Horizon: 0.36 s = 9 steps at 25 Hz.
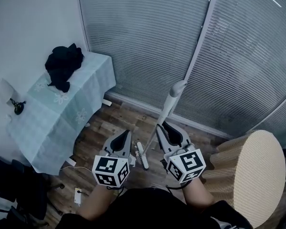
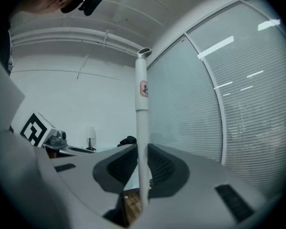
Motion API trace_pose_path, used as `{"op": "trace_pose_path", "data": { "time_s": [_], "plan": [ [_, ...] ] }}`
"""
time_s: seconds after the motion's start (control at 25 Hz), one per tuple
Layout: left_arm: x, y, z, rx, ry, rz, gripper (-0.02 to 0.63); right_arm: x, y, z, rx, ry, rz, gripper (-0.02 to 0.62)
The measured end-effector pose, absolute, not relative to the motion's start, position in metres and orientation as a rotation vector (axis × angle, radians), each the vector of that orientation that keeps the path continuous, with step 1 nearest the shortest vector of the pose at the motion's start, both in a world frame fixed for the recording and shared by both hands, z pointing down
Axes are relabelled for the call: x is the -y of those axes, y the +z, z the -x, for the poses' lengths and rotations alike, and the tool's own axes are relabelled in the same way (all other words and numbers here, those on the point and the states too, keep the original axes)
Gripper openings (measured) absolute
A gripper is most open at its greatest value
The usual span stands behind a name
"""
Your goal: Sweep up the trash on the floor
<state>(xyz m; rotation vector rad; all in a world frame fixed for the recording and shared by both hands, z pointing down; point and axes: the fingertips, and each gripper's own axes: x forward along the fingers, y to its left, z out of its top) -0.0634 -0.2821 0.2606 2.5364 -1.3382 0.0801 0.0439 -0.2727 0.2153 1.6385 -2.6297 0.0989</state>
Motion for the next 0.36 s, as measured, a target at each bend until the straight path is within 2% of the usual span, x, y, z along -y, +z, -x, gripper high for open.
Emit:
{"op": "trace_pose_path", "data": {
  "time_s": [0.36],
  "plan": [
    [0.2755, 0.2585, 0.0601, 1.335, 0.085, -2.537, -0.006, 0.2671, 0.2142, -0.0461, 2.625, 0.119, -1.624, 0.077]
  ]
}}
